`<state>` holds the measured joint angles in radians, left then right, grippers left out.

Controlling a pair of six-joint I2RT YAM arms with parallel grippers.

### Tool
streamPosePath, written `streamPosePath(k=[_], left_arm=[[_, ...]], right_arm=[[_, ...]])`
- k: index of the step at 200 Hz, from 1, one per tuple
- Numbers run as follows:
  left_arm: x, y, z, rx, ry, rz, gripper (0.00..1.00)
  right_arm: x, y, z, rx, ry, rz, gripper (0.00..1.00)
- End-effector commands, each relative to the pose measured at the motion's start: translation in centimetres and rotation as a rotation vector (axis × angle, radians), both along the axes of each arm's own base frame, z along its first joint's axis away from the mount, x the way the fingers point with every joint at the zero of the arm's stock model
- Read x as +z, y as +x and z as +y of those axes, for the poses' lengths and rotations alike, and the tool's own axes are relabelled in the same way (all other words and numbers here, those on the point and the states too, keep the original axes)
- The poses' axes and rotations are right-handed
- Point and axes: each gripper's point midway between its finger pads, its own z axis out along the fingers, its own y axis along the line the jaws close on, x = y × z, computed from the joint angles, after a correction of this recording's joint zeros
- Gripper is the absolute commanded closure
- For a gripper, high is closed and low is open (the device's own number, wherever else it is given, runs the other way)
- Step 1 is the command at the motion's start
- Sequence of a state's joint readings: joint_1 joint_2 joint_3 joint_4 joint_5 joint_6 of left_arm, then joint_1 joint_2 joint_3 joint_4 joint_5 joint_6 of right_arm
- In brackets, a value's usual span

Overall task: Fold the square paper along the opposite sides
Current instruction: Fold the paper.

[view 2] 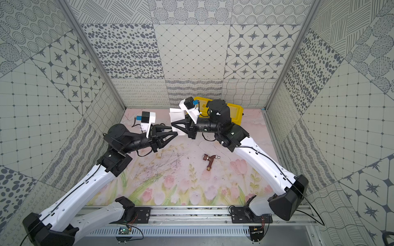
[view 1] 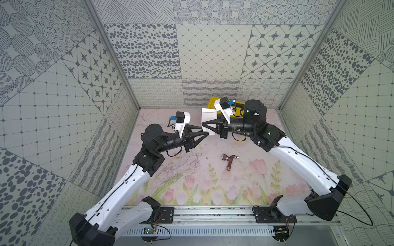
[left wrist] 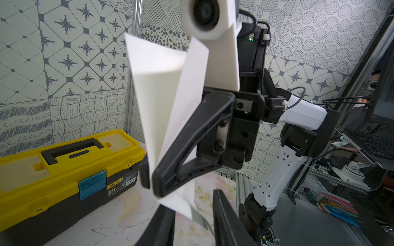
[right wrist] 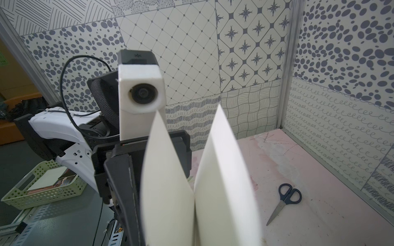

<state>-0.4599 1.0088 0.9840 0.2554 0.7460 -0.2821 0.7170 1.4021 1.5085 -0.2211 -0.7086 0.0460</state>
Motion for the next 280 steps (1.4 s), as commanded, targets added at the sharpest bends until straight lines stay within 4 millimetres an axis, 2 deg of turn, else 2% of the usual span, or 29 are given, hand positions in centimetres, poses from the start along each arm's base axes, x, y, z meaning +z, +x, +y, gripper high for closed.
streamPosePath(k=[1, 75, 140, 220, 280], left_arm=[[0.9, -0.5, -0.2, -0.009, 0.003, -0.057, 0.69], [0.2, 0.7, 0.1, 0.064, 0.035, -0.044, 0.71], [-0.3, 1.9, 0.0, 0.099, 0.044, -0.014, 0.78], [-0.3, 2.0, 0.1, 0.109, 0.046, -0.016, 0.84], [-0.2, 1.5, 0.0, 0.09, 0.043, -0.02, 1.0]], right_arm=[[1.2, 0.3, -0.1, -0.014, 0.026, -0.028, 0.88], [1.1, 0.1, -0.2, -0.008, 0.025, -0.023, 0.88], [1.1, 0.0, -0.1, 0.0, 0.025, -0.019, 0.88], [1.0, 0.0, 0.0, 0.003, 0.023, -0.016, 0.88], [0.9, 0.1, 0.0, 0.002, 0.021, -0.016, 0.89]])
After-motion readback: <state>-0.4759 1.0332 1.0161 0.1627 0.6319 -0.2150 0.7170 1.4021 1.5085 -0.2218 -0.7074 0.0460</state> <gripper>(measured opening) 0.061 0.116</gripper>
